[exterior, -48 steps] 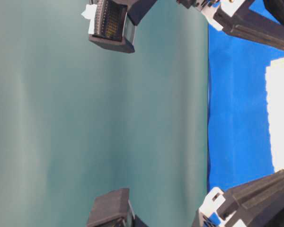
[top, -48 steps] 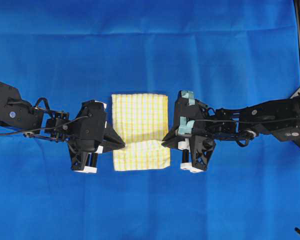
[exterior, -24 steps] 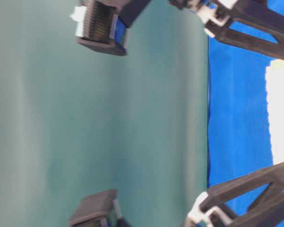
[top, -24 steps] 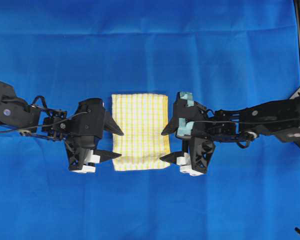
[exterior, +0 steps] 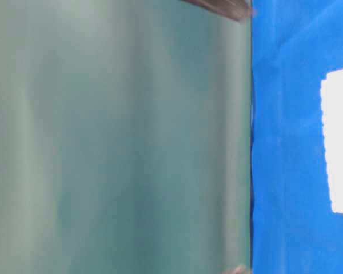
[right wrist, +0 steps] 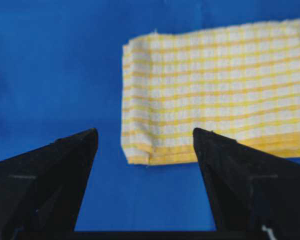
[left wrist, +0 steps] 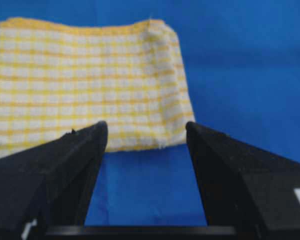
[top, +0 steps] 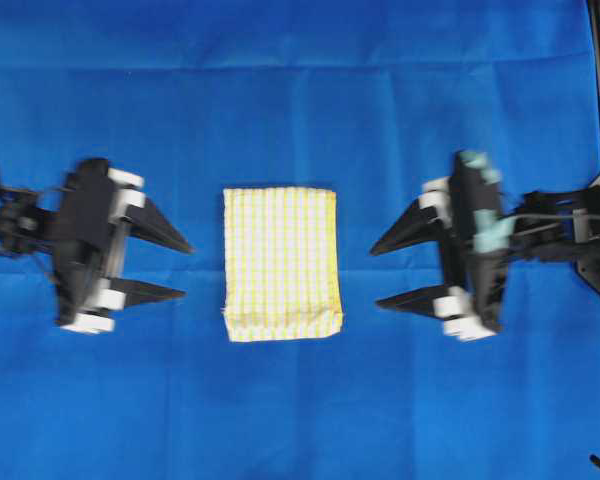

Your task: Fold the yellow towel.

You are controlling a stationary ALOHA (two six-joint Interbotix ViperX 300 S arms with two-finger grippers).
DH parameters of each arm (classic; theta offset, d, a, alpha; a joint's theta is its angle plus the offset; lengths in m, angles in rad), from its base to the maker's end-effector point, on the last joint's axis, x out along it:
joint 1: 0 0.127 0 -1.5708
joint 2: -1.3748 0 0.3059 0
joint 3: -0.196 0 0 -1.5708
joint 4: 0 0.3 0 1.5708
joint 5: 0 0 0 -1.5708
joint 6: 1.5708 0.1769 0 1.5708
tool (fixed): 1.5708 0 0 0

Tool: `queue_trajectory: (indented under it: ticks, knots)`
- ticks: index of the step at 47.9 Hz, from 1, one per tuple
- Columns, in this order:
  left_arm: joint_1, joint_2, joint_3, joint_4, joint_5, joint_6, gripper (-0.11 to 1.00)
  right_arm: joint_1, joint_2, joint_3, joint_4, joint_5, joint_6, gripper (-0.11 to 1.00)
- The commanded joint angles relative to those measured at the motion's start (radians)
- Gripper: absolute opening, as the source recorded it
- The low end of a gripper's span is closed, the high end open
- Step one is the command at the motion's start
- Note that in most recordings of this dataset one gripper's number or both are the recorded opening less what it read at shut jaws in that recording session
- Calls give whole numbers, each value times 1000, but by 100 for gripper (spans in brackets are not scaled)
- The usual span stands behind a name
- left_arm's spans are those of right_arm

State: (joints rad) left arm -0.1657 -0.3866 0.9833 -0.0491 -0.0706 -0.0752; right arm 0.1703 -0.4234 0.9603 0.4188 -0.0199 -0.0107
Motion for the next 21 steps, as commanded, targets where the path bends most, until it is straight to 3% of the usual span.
queue_trajectory:
  ticks: [1,21]
  knots:
    - [-2,-94,41,3,-38,0,57,-11,-95,29,-17,-3,-2,76]
    - [3,-442,241,3,-64,-2,57,-48,-416,196,-107,23,-3,76]
